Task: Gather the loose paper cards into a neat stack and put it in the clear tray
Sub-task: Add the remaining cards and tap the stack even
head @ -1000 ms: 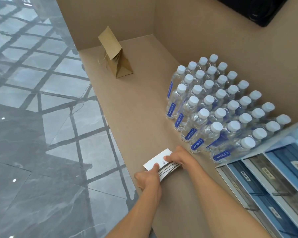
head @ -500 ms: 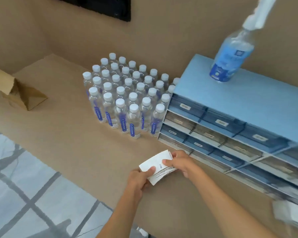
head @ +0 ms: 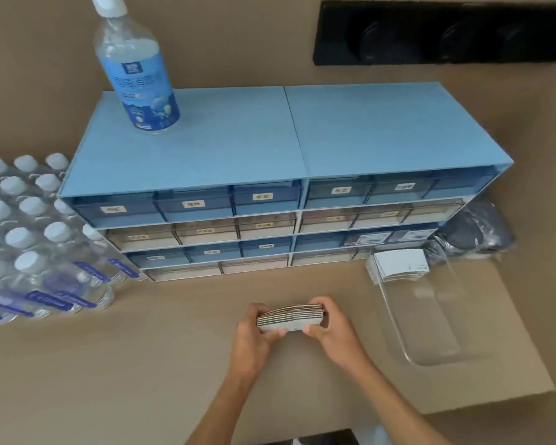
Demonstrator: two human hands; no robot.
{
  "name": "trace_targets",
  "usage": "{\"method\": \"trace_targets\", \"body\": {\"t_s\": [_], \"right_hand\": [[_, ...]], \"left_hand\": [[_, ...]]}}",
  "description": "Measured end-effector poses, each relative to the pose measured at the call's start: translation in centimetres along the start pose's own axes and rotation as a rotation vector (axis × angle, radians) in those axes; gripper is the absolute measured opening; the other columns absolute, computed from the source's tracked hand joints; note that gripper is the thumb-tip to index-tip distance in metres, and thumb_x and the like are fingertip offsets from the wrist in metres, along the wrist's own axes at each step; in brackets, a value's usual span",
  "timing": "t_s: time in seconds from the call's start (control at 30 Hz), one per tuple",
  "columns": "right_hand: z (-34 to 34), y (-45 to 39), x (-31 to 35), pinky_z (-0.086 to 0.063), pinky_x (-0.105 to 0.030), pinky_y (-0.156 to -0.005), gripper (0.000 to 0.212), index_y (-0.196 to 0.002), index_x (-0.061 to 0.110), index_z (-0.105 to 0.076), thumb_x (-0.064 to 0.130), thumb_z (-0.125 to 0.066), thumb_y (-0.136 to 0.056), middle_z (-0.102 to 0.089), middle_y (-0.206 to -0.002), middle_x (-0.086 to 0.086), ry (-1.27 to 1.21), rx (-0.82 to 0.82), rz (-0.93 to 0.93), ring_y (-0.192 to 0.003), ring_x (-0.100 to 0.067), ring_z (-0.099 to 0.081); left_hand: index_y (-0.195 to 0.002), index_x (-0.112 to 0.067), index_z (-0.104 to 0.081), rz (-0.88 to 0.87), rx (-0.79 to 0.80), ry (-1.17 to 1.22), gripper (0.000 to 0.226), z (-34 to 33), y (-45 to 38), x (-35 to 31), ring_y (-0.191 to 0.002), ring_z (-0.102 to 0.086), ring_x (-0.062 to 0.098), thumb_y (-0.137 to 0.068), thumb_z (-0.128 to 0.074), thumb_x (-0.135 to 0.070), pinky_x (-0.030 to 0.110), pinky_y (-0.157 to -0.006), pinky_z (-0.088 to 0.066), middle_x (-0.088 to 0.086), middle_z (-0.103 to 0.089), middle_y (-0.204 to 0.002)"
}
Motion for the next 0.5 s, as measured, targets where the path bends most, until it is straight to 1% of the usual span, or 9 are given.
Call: {"method": "trace_targets", "body": {"t_s": [0.13,0.2,0.27,0.3,0.33,0.37,0.4,0.43,0.5], "right_hand": [[0.1,0.3,-1.3,-0.053,-0.029,-0.092,0.043,-0.117,0.026,-0.053,0.006,-0.070,-0.083,-0.069,-0.109,0.003,0.010,-0.008,0.046,-0.100,-0.011,-0.067],[-0.1,0.5,-2.0,-0.051,-0.027,-0.095,0.045,-0.123,0.024,-0.053,0.008,-0.069,-0.085,-0.068,-0.114,0.004,0.011,-0.007,0.062,-0.104,-0.009,-0.065],[-0.2,0.6,-2.9,-0.048,-0.023,-0.097,0.049,-0.128,0.025,-0.051,0.009,-0.069,-0.086,-0.064,-0.119,0.005,0.013,-0.022,0.068,-0.107,-0.003,-0.061],[-0.2,0.7,-3.4,-0.047,-0.019,-0.097,0.051,-0.131,0.025,-0.050,0.010,-0.068,-0.086,-0.063,-0.121,0.005,0.011,-0.027,0.061,-0.107,0.002,-0.059],[-0.3,0.6,-3.8,-0.045,-0.012,-0.096,0.054,-0.134,0.026,-0.047,0.010,-0.068,-0.087,-0.060,-0.124,0.005,0.008,-0.027,0.051,-0.108,0.006,-0.056],[-0.5,0.6,-4.0,-0.041,-0.004,-0.093,0.057,-0.137,0.026,-0.045,0.012,-0.068,-0.087,-0.057,-0.128,0.006,0.002,-0.026,0.042,-0.109,0.008,-0.054],[-0.6,0.5,-4.2,-0.037,0.000,-0.092,0.061,-0.141,0.026,-0.042,0.015,-0.069,-0.087,-0.054,-0.132,0.007,-0.010,-0.024,0.036,-0.111,0.007,-0.053],[-0.8,0.4,-4.3,-0.036,-0.002,-0.097,0.065,-0.143,0.026,-0.040,0.018,-0.071,-0.086,-0.050,-0.136,0.009,-0.026,-0.019,0.031,-0.116,0.003,-0.052],[-1.1,0.3,-4.3,-0.038,-0.018,-0.107,0.072,-0.146,0.026,-0.036,0.025,-0.073,-0.084,-0.045,-0.141,0.012,-0.055,-0.007,0.022,-0.126,-0.004,-0.047]], "left_hand": [[-0.096,-0.032,-0.055,-0.023,-0.034,-0.057,0.049,-1.2,0.2,0.6,-0.069,-0.063,-0.009,-0.072,-0.081,0.001,0.004,-0.061,-0.045,-0.009,-0.068,-0.084],[-0.097,-0.037,-0.053,-0.024,-0.048,-0.072,0.051,-1.6,0.4,1.2,-0.074,-0.064,-0.010,-0.073,-0.081,-0.002,0.002,-0.064,-0.044,-0.010,-0.068,-0.086],[-0.102,-0.043,-0.052,-0.027,-0.067,-0.062,0.057,-2.1,0.5,1.5,-0.084,-0.064,-0.012,-0.074,-0.081,-0.003,-0.001,-0.069,-0.044,-0.015,-0.068,-0.092],[-0.106,-0.045,-0.050,-0.028,-0.074,-0.047,0.062,-2.4,0.6,1.6,-0.088,-0.064,-0.013,-0.074,-0.081,-0.002,-0.002,-0.073,-0.044,-0.018,-0.067,-0.097],[-0.111,-0.046,-0.048,-0.030,-0.080,-0.026,0.066,-2.6,0.7,1.7,-0.093,-0.063,-0.015,-0.075,-0.082,-0.003,-0.002,-0.076,-0.044,-0.019,-0.065,-0.102],[-0.116,-0.046,-0.046,-0.032,-0.084,-0.005,0.070,-2.9,0.7,1.8,-0.097,-0.061,-0.014,-0.075,-0.082,-0.004,-0.001,-0.079,-0.045,-0.020,-0.063,-0.107],[-0.122,-0.046,-0.042,-0.038,-0.085,0.013,0.073,-3.1,0.8,1.8,-0.102,-0.060,-0.014,-0.076,-0.082,-0.006,0.000,-0.082,-0.044,-0.021,-0.061,-0.112],[-0.127,-0.045,-0.039,-0.044,-0.084,0.023,0.076,-3.3,0.8,1.8,-0.106,-0.058,-0.014,-0.076,-0.082,-0.008,0.000,-0.085,-0.043,-0.022,-0.059,-0.116],[-0.134,-0.039,-0.036,-0.058,-0.075,0.032,0.077,-3.7,0.9,1.7,-0.111,-0.053,-0.015,-0.077,-0.082,-0.012,-0.001,-0.089,-0.041,-0.024,-0.053,-0.122]]}}
Point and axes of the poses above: each hand's wrist, its own y-axis away from the middle knuckle, its own z-axis out of the back of the hand, x = y × z, the point moved 8 cm from there along -y, towards the middle knuckle
